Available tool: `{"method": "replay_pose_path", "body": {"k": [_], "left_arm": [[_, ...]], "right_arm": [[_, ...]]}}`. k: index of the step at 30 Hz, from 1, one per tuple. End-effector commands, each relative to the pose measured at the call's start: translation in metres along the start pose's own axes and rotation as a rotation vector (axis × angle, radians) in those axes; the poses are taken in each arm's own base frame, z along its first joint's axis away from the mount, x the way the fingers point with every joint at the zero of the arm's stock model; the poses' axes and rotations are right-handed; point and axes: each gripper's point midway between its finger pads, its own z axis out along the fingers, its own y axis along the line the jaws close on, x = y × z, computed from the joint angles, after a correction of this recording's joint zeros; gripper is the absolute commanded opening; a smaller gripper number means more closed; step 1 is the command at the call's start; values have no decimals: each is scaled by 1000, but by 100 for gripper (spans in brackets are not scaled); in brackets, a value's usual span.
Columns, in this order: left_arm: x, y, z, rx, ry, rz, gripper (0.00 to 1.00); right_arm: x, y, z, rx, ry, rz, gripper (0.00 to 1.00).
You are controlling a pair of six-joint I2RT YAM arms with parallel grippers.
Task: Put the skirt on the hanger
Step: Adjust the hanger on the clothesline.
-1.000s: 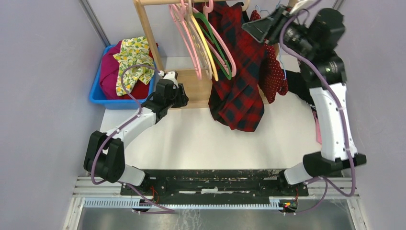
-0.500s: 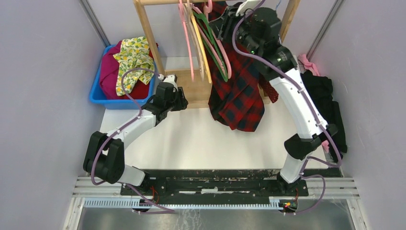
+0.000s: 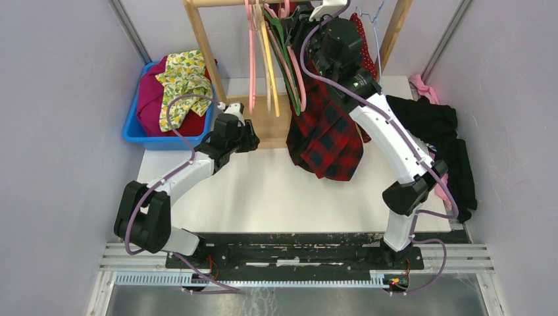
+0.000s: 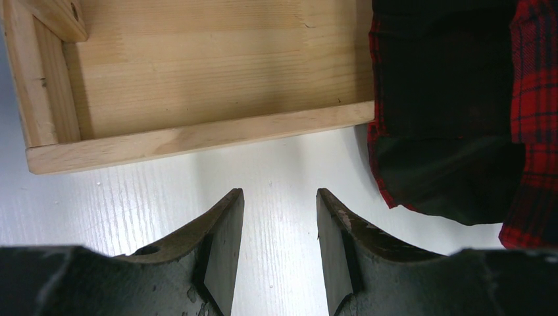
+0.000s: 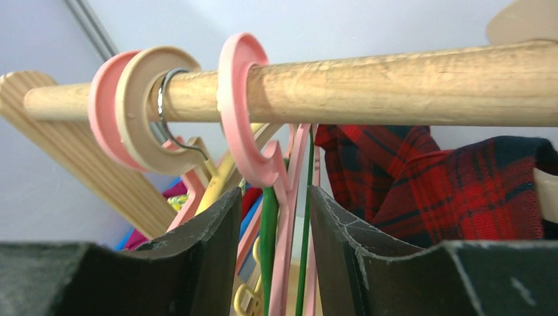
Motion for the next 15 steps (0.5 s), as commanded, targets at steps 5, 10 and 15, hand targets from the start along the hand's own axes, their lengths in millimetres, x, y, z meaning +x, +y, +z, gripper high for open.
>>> {"method": "replay_pose_path", "body": {"k": [5, 10, 15], "left_arm": [[-16, -12, -4, 50, -65, -35, 52], [-13, -11, 0, 50, -61, -32, 52], [-10, -10, 2, 50, -56, -30, 52]], "right_arm": [[-32, 10, 11, -21, -199, 16, 50], [-31, 44, 18, -141, -226, 8, 52], [-24, 71, 25, -193, -219, -15, 53]]}}
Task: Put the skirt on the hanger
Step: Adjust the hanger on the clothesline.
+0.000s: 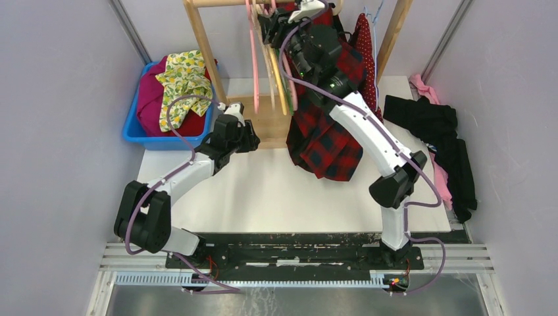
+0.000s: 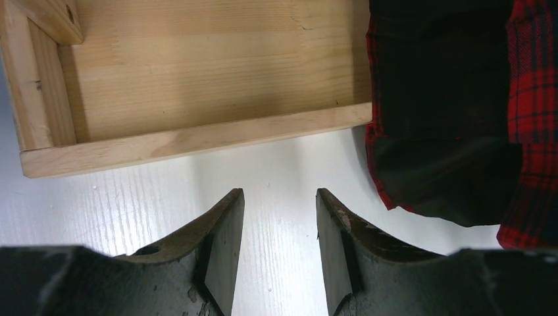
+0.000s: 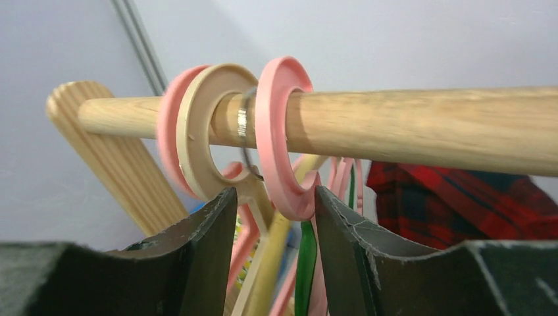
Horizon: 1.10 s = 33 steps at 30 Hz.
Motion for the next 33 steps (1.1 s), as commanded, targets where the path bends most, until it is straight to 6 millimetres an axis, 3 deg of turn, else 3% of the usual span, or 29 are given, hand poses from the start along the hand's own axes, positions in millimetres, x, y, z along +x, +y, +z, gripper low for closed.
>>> {"method": "replay_pose_path", "body": {"k": [1, 12, 20, 26, 33], "left_arm": [[-10, -8, 1, 36, -46, -30, 52], [-5, -6, 6, 36, -39, -33, 52], [1, -6, 9, 46, -33, -50, 52], [9, -12, 12, 93, -42, -92, 52], [23, -32, 10, 143, -87, -97, 52]], "right_arm": [[-28, 38, 7, -105, -83, -3, 53], [2, 88, 15, -251, -59, 34, 57], [19, 128, 8, -453, -35, 100, 64], [-3, 105, -6, -363, -31, 98, 68], [-33, 68, -45, -271, 38, 141, 72]]}}
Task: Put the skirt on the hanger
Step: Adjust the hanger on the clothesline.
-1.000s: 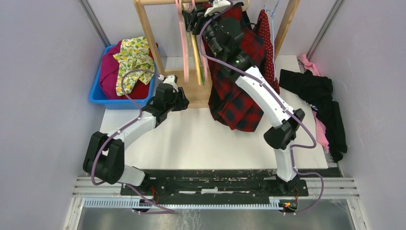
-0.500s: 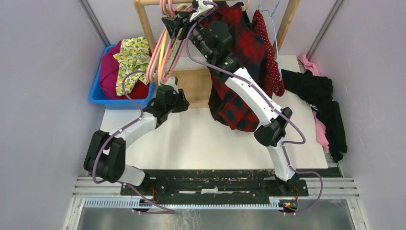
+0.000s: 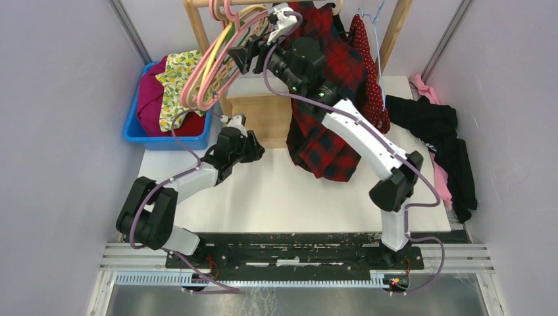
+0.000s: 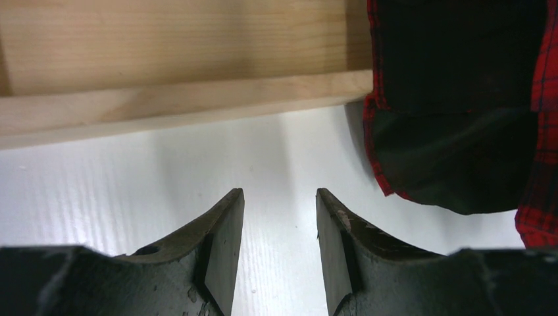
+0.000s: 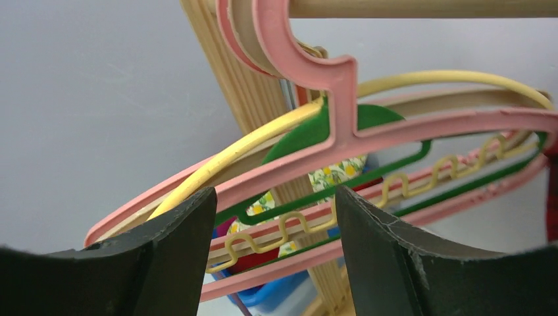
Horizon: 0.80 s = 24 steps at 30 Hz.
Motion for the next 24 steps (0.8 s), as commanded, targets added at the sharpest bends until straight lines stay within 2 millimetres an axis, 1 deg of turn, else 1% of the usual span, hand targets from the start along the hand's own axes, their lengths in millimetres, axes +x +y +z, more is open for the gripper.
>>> {"method": "replay_pose_path", "body": {"k": [1, 3, 5, 8, 9, 10, 11, 12, 14, 15, 19, 22, 23, 24], "left_arm": [[-13, -31, -1, 63, -122, -20, 52], [-16, -43, -1, 73, -157, -12, 52], [-25, -55, 0, 89, -192, -11, 52], [-46, -75, 7, 110, -270, 3, 52], [-53, -80, 12, 104, -302, 14, 52], [-58, -83, 18, 91, -328, 19, 51], [-64, -85, 26, 77, -354, 18, 51], [-71, -86, 33, 68, -386, 10, 51], [-85, -77, 45, 12, -461, -26, 51], [-93, -73, 50, 9, -499, -58, 51], [-128, -72, 69, 125, -615, -212, 51], [-144, -67, 82, 245, -660, -356, 50], [-143, -64, 87, 280, -671, -396, 50], [-146, -68, 87, 339, -688, -431, 51]], "right_arm": [[-96, 0, -59, 52, -125, 45, 73], [-99, -9, -83, 105, -93, 68, 73], [-97, -17, -111, 148, -46, 76, 73], [-103, -30, -163, 243, -7, 68, 73], [-106, -36, -182, 281, -3, 63, 73], [-107, -42, -200, 313, 3, 60, 74], [-117, -42, -222, 332, -9, 57, 74], [-118, -46, -237, 356, -3, 55, 74], [-120, -50, -263, 391, 17, 44, 75], [-119, -51, -274, 403, 33, 35, 75], [-109, -54, -304, 440, 94, 5, 76], [-95, -59, -319, 468, 147, -17, 77], [-90, -61, -323, 477, 163, -22, 77], [-87, -62, -327, 483, 173, -30, 77]]}}
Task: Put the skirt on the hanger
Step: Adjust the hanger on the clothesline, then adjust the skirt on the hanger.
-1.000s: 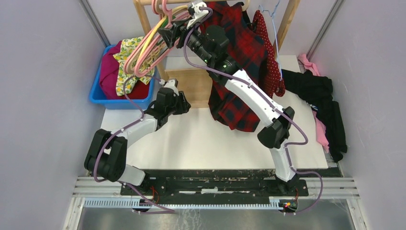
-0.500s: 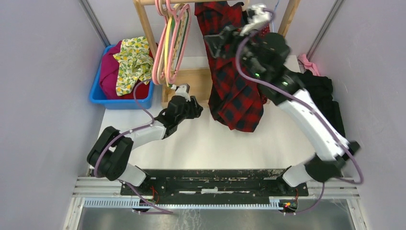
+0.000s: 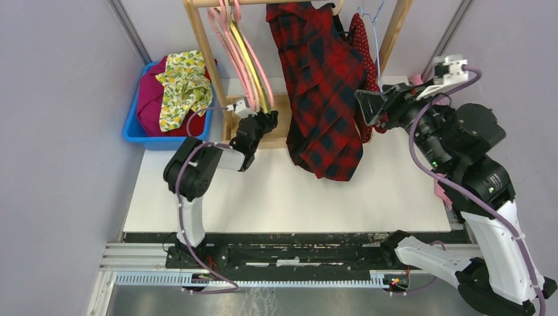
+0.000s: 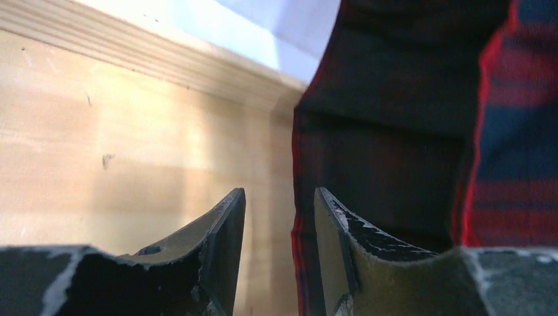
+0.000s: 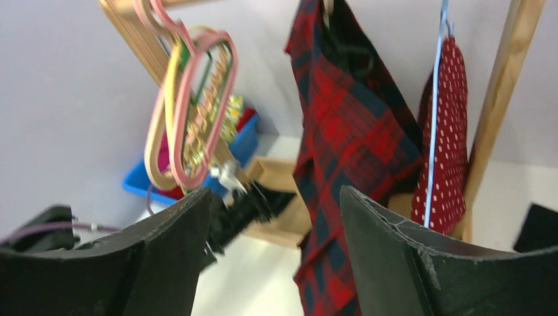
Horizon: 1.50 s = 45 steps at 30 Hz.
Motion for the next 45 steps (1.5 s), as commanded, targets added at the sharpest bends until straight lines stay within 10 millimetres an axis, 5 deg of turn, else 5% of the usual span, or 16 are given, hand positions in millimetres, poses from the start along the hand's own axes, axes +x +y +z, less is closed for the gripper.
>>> {"method": "replay_pose_path", "body": {"k": [1, 11, 23, 45], "left_arm": [[-55, -41, 19, 264, -206, -333, 51], [-99, -83, 34, 691, -348, -698, 53], [-141, -113, 58, 822, -417, -722, 57], [-130, -121, 101, 705, -425, -640, 58]], "right_arm": [[50, -25, -2, 83, 160, -78, 77], [102, -54, -18, 154, 280, -105, 78], [134, -71, -31, 185, 351, -105, 79], [160, -83, -30, 175, 401, -93, 79]]}}
